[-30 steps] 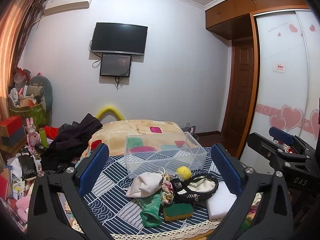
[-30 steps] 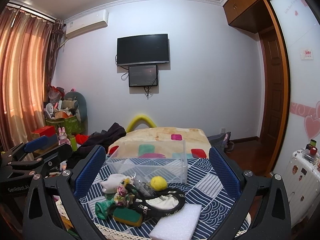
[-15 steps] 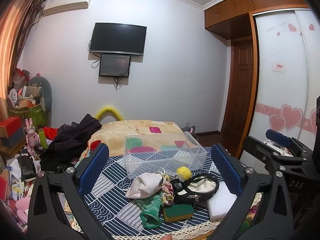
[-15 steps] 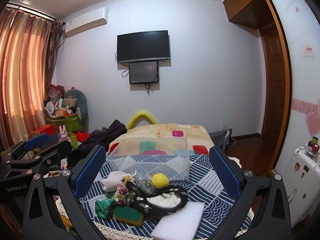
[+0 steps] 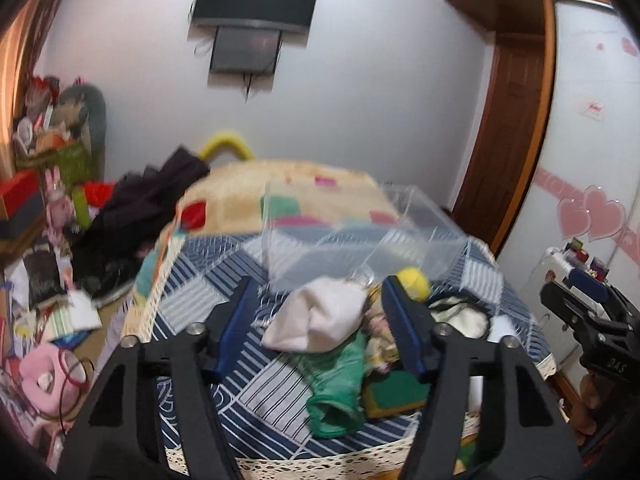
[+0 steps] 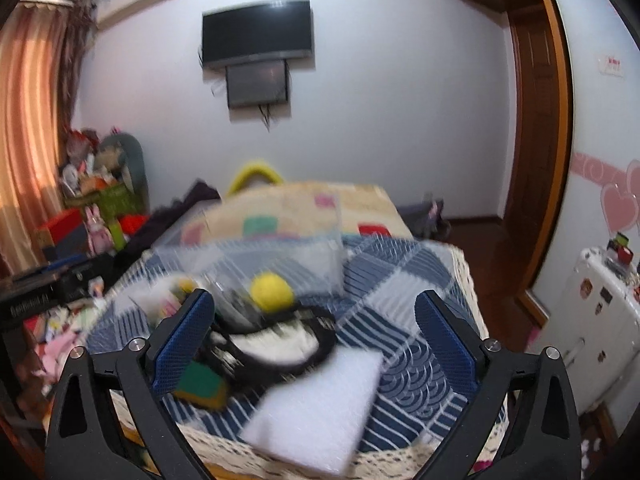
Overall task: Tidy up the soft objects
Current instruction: 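Grasp the white foam block with the right tool while the left tool grasps the white cloth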
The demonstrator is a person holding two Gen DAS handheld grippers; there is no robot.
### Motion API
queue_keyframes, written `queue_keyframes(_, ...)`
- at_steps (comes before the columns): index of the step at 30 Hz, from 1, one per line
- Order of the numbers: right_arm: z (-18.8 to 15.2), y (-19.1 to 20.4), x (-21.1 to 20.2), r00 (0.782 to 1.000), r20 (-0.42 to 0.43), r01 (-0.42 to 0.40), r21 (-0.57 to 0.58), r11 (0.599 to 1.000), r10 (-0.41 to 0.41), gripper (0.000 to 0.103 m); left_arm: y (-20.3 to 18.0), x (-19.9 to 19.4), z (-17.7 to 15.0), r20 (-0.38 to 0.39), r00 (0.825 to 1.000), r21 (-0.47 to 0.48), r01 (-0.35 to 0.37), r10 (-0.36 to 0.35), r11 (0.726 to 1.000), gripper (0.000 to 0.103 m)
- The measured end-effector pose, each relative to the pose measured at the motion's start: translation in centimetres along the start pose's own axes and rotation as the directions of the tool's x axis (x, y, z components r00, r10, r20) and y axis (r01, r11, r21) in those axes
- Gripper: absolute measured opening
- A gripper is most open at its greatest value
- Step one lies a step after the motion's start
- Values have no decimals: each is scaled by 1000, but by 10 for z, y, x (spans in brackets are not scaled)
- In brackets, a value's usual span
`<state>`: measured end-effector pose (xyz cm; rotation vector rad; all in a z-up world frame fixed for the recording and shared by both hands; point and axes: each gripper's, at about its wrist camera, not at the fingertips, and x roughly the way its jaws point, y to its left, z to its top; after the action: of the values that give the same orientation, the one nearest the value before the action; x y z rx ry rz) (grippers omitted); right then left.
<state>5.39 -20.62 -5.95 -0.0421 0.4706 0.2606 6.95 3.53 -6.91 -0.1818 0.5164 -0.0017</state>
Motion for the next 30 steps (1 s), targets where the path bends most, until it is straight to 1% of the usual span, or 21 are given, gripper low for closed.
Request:
queue_keyframes(3, -12, -8, 10, 997, -81, -5, 24, 1000, 7, 100, 5, 22, -8, -56, 998, -4, -11, 11, 1000, 58)
queue_keyframes(6, -19, -14, 21, 988, -153, -5, 48, 999, 12, 100, 9, 43, -12, -116, 993, -19, 10, -12, 1000, 58)
queue_keyframes(9, -24, -19, 29, 977, -209, -23, 90, 996, 41, 100, 10, 59, -12, -147, 989, -29, 0, -4, 1000, 59)
queue_keyframes(11, -26, -19, 34, 968, -242, -35, 111, 993, 61, 100, 10, 69, -12, -166, 986, -39, 10, -17, 999, 63)
queue_keyframes(13, -29, -17, 37, 963, -261, -36, 111, 993, 64, 100, 9, 78, -12, -185, 982, -41, 19, -26, 999, 72)
queue_keyframes(18, -41, -11, 43, 935, -339, -68, 107, 992, 100, 100, 5, 97, -16, -218, 975, -30, 31, -36, 999, 72)
queue_keyframes(20, -44, -8, 47, 928, -361, -67, 93, 993, 97, 100, 5, 100, -19, -227, 973, -32, 33, -40, 999, 65)
queue_keyframes(22, -47, -8, 47, 924, -369, -71, 92, 993, 101, 100, 7, 102, -22, -234, 971, -32, 39, -46, 999, 50)
queue_keyframes(23, -48, -8, 45, 924, -368, -71, 95, 993, 102, 99, 9, 102, -23, -239, 970, -34, 45, -52, 998, 47)
queue_keyframes(24, -46, -10, 45, 924, -368, -72, 98, 993, 103, 98, 10, 102, -24, -240, 969, -37, 48, -55, 998, 40)
queue_keyframes(25, -46, -12, 42, 926, -363, -71, 100, 993, 102, 94, 11, 101, -26, -237, 970, -35, 47, -54, 998, 33)
queue_keyframes(26, -45, -12, 41, 928, -360, -66, 95, 993, 96, 93, 12, 99, -27, -230, 972, -29, 41, -47, 999, 30)
queue_keyframes(28, -42, -13, 39, 937, -343, -43, 81, 996, 69, 91, 13, 94, -29, -217, 975, -26, 38, -43, 999, 20)
queue_keyframes(30, -40, -15, 34, 945, -324, -19, 70, 997, 41, 90, 14, 89, -29, -204, 978, -21, 31, -35, 999, 13)
